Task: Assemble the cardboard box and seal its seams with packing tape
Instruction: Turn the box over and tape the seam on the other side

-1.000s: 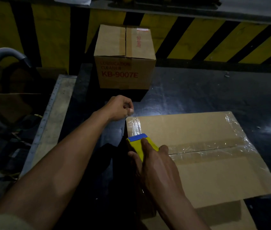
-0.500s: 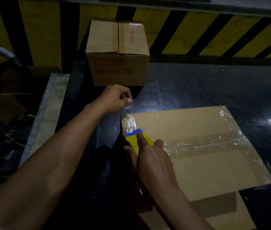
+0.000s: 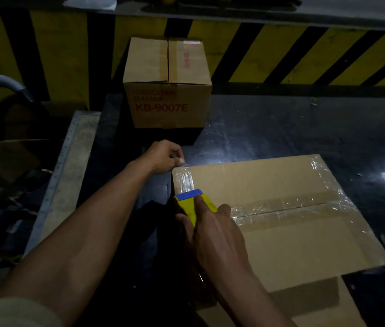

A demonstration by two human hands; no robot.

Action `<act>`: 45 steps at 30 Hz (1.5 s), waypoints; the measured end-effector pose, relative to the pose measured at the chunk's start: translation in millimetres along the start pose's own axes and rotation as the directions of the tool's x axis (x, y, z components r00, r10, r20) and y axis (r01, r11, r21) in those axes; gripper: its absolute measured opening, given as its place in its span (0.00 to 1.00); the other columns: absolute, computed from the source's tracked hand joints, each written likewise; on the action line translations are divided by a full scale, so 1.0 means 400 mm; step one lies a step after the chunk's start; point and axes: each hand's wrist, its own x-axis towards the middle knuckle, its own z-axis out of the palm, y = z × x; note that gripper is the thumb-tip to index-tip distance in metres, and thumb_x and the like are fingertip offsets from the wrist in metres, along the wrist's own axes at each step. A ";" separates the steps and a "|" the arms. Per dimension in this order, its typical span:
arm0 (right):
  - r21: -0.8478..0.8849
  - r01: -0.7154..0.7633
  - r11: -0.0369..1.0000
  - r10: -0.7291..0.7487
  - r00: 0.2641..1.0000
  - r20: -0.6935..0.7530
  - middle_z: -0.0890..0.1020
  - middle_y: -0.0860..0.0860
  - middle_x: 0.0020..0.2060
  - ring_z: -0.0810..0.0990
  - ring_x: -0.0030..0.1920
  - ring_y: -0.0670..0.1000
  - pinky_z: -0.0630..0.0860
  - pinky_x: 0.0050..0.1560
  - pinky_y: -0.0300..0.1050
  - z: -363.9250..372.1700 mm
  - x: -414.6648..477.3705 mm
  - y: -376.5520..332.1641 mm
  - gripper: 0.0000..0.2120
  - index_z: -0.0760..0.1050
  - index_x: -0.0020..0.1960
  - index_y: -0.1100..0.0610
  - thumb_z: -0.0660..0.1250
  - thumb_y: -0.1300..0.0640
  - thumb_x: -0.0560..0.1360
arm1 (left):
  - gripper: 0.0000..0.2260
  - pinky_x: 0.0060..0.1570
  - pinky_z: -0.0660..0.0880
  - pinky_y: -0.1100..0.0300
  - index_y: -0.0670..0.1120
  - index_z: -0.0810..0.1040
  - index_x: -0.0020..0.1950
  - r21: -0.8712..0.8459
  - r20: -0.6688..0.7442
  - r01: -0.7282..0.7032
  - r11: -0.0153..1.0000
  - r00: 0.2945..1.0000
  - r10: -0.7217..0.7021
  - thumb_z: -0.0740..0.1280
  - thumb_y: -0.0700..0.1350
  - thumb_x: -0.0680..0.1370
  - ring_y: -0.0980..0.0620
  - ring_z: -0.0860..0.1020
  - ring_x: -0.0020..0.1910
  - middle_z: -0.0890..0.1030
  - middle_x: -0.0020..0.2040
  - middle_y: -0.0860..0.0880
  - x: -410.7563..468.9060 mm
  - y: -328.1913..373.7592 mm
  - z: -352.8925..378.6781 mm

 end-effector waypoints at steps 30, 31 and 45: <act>-0.037 0.021 0.999 -0.021 1.000 -0.009 0.71 0.57 0.54 0.78 0.51 0.62 0.71 0.44 0.49 -0.031 -0.073 -0.012 0.27 0.62 0.73 0.49 0.55 0.36 0.79 | 0.12 0.63 0.74 0.59 0.51 0.84 0.59 0.043 -0.100 -0.171 0.984 0.980 0.174 0.70 0.52 0.78 0.53 0.80 0.61 0.85 0.57 0.49 -0.111 -0.016 0.047; -0.030 0.003 1.000 -0.003 1.000 0.015 0.71 0.58 0.56 0.78 0.52 0.62 0.73 0.47 0.50 -0.025 -0.080 -0.008 0.27 0.62 0.73 0.49 0.55 0.36 0.79 | 0.12 0.62 0.74 0.60 0.50 0.84 0.60 0.034 -0.107 -0.175 0.984 0.978 0.177 0.70 0.51 0.78 0.52 0.80 0.61 0.85 0.58 0.49 -0.115 -0.014 0.053; -0.126 -0.023 0.992 0.031 0.998 0.059 0.71 0.56 0.54 0.78 0.52 0.61 0.67 0.43 0.49 -0.006 -0.184 0.013 0.26 0.63 0.72 0.48 0.54 0.35 0.79 | 0.37 0.57 0.75 0.51 0.40 0.80 0.64 0.089 -0.040 -0.274 0.958 0.960 0.278 0.65 0.67 0.68 0.43 0.80 0.57 0.82 0.57 0.40 -0.170 -0.012 0.075</act>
